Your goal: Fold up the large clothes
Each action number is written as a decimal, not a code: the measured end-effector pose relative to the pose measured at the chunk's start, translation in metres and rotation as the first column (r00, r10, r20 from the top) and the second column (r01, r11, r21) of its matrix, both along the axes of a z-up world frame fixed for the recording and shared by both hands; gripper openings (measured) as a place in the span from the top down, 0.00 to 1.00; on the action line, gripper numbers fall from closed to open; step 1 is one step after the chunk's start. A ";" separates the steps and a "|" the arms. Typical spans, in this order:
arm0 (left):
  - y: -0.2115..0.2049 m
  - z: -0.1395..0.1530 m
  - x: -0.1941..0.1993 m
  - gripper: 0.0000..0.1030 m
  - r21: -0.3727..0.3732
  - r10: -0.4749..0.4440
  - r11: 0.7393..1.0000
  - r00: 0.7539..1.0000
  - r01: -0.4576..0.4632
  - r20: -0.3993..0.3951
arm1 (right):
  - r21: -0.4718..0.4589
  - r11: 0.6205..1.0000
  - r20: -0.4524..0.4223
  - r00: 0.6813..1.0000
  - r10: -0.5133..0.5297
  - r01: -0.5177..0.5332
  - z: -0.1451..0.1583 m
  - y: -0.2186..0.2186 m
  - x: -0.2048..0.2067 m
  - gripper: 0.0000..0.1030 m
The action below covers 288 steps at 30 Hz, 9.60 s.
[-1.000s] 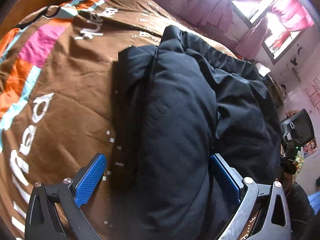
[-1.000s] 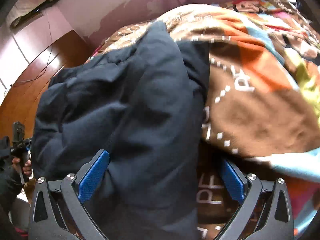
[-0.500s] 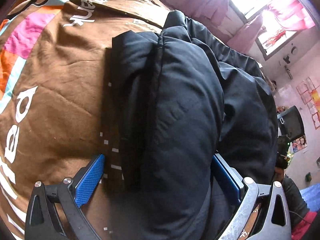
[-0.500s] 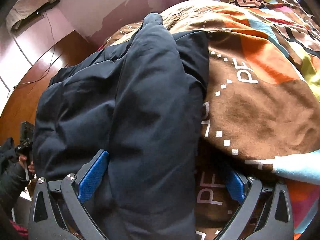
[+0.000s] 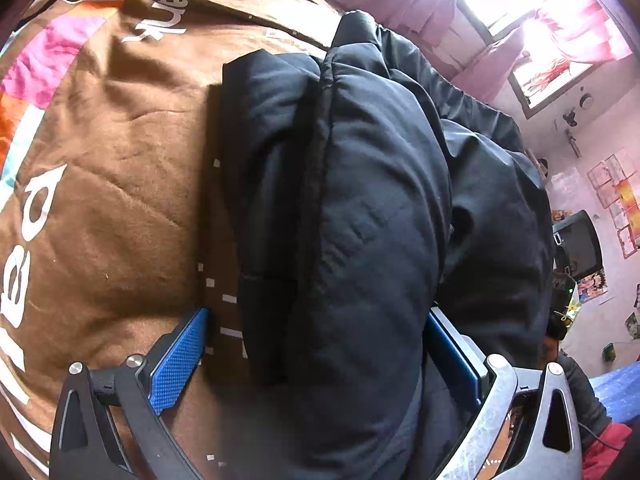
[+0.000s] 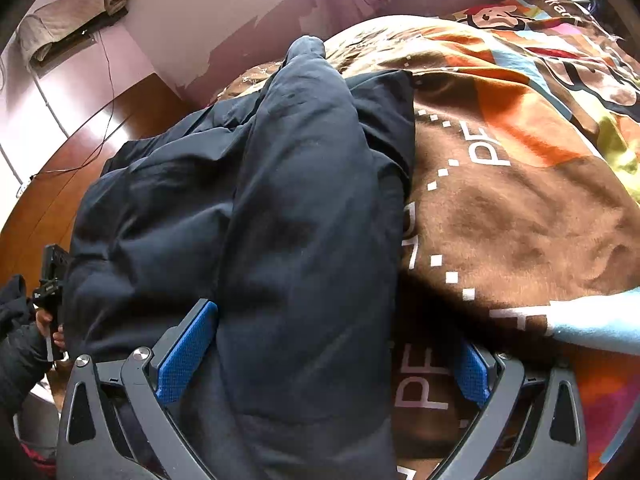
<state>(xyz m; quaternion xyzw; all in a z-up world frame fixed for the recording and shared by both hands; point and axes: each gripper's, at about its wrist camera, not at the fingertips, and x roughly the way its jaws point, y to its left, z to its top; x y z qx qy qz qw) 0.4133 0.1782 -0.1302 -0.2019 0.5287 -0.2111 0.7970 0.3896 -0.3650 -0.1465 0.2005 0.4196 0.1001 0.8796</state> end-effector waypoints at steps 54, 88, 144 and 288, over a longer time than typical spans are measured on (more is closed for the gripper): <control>-0.035 0.122 -0.142 0.81 0.249 0.000 0.968 0.987 -0.041 0.164 | -0.138 0.985 0.121 0.986 0.118 -0.101 0.138 0.111 -0.058 0.88; -0.085 0.153 -0.288 0.00 0.336 0.228 0.826 0.814 -0.452 0.534 | -0.239 0.951 0.354 0.930 -0.101 0.194 0.150 0.132 -0.187 0.01; -0.139 0.145 -0.429 0.00 0.314 0.139 0.840 0.736 -0.442 0.662 | -0.234 0.967 0.415 0.910 0.006 0.100 0.136 0.201 -0.318 0.01; -0.152 0.132 -0.425 0.00 0.355 0.173 0.801 0.754 -0.482 0.633 | -0.252 0.962 0.394 0.919 0.000 0.108 0.131 0.200 -0.314 0.01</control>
